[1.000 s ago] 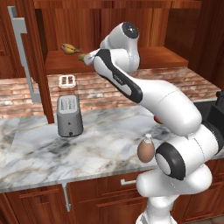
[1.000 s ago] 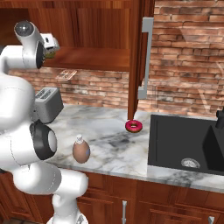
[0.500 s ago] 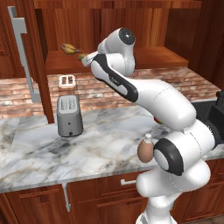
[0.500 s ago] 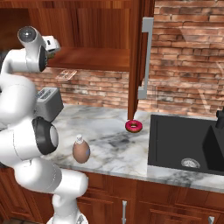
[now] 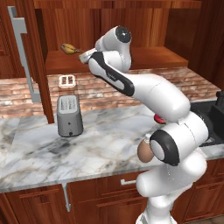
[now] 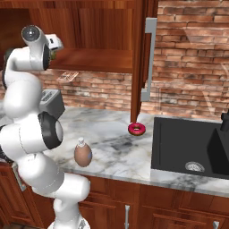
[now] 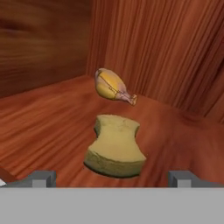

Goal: Pick the sponge and soap dispenser from the cabinet and place them on the counter.

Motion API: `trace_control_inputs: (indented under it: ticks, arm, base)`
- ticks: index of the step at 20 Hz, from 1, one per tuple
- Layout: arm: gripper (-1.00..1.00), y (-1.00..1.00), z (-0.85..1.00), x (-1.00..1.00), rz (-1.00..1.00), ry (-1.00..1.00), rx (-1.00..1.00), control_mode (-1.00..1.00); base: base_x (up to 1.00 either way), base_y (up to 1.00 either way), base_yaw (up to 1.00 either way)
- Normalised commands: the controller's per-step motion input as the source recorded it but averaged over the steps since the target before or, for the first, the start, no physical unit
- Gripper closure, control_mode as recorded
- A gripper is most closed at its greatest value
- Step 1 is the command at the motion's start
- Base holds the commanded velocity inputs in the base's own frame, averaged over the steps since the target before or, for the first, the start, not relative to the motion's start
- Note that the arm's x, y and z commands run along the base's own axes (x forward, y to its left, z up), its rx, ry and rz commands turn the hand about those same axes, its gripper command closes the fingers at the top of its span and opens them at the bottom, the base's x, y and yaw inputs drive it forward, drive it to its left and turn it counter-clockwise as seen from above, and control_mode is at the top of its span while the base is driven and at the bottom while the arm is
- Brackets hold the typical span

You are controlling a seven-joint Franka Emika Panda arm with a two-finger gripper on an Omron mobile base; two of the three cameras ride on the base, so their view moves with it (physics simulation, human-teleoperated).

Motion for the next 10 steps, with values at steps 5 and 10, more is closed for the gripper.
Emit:
trace_control_inputs:
  ticks: [5,10]
  arm:
    - [-1.0,0.13,0.01,0.31,0.0,0.03,0.0,-1.0]
    - [-1.0,0.09,-0.11,0.25,0.0,0.04,0.0,-1.0]
  base:
    - [0.0,0.0,0.0]
    - [0.0,0.0,0.0]
